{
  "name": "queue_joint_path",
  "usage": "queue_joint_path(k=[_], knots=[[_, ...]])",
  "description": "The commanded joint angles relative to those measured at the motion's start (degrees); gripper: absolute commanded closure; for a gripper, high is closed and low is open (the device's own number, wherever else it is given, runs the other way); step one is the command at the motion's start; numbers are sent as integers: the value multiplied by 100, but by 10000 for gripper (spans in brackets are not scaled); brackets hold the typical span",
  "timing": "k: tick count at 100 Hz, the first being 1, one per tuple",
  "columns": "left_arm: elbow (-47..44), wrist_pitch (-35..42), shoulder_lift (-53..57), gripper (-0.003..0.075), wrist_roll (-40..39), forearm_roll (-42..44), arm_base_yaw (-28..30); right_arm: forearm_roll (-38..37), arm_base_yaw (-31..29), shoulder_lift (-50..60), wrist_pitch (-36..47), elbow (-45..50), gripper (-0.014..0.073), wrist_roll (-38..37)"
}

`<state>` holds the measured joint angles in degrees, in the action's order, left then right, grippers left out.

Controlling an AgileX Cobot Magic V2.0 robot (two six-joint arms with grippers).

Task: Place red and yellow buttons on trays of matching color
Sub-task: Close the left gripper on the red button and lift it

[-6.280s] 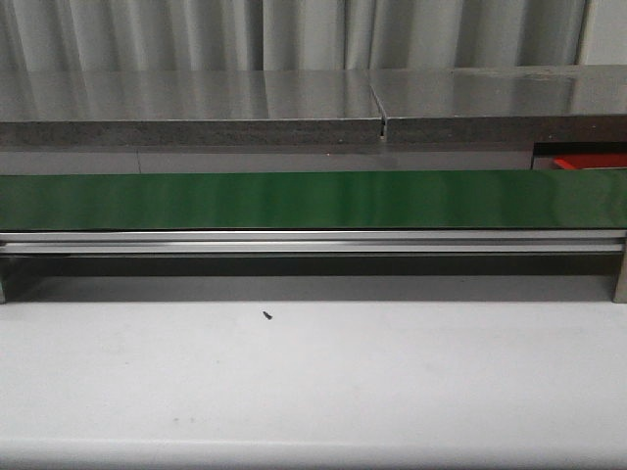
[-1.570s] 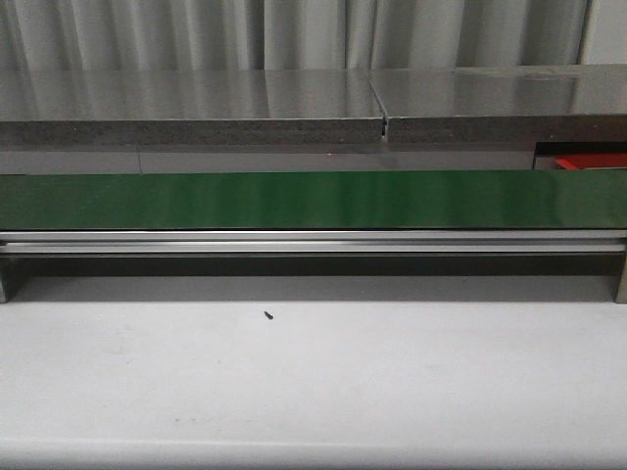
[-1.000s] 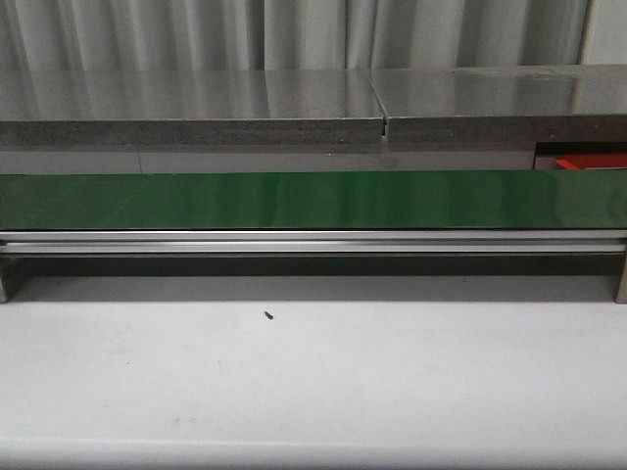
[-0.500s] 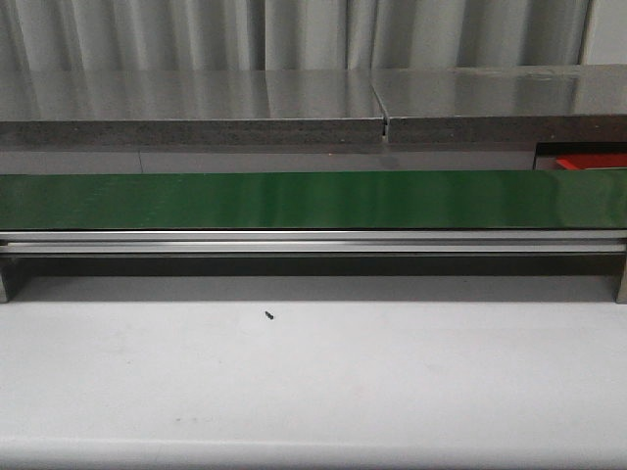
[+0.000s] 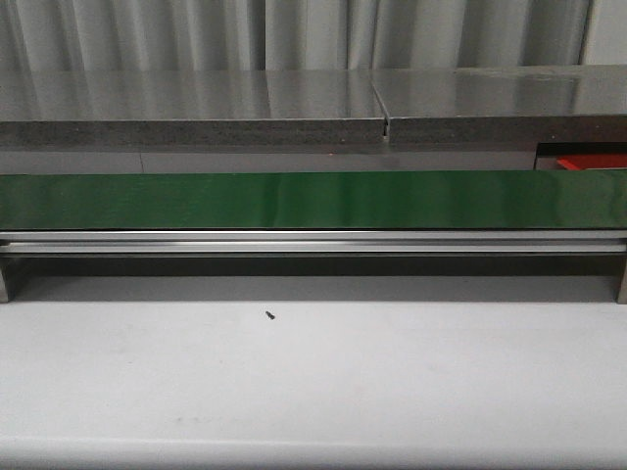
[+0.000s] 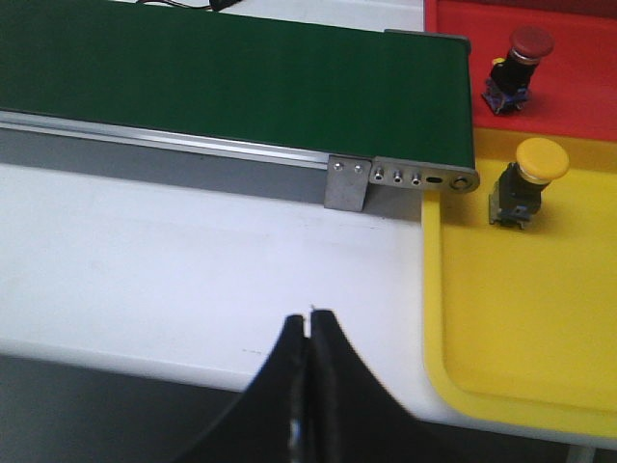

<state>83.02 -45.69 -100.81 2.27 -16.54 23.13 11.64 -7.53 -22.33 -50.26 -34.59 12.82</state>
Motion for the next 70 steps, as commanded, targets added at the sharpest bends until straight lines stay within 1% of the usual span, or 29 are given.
queue_joint_path(k=[1,20,37,51,70], knots=[[170,154,409,739,123,-311,-223,48,-2,-44,343,-140,660,44],[170,154,343,739,135,-311,-859,48,-2,-44,343,-140,660,44],[170,363,265,739,135,-311,-1315,48,-2,-44,343,-140,660,44],[170,412,253,739,135,-284,-1471,48,-2,-44,343,-140,660,44],[170,412,253,739,135,-228,-1471,48,-2,-44,343,-140,660,44]])
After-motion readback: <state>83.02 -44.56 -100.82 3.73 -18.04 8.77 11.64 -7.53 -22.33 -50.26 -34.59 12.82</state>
